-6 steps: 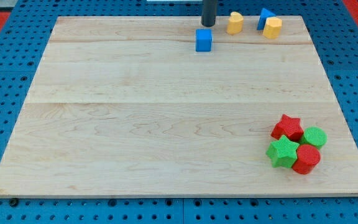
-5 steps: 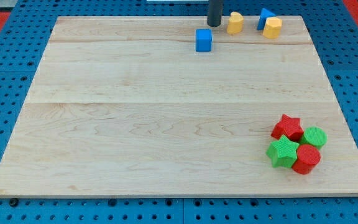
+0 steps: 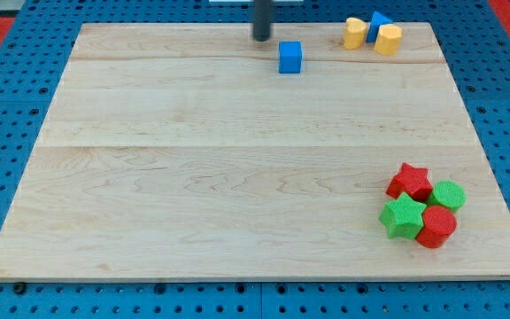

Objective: Push the blue cube towards top right

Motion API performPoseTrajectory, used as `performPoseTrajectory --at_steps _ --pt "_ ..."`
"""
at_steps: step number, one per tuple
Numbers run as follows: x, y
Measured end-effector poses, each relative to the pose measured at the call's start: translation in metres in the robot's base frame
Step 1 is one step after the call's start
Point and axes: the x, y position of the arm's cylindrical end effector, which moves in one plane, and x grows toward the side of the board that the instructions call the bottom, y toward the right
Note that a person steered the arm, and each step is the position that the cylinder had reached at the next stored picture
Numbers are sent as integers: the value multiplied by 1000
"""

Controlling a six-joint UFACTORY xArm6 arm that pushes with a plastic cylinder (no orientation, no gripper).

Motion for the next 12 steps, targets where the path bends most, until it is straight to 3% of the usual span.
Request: performPoseTrajectory --at_steps 2,3,6,8,9,12 --pt "59 -30" --pt "72 -6" --pt "73 140" --pt "78 66" --pt "69 57" --pt "62 120"
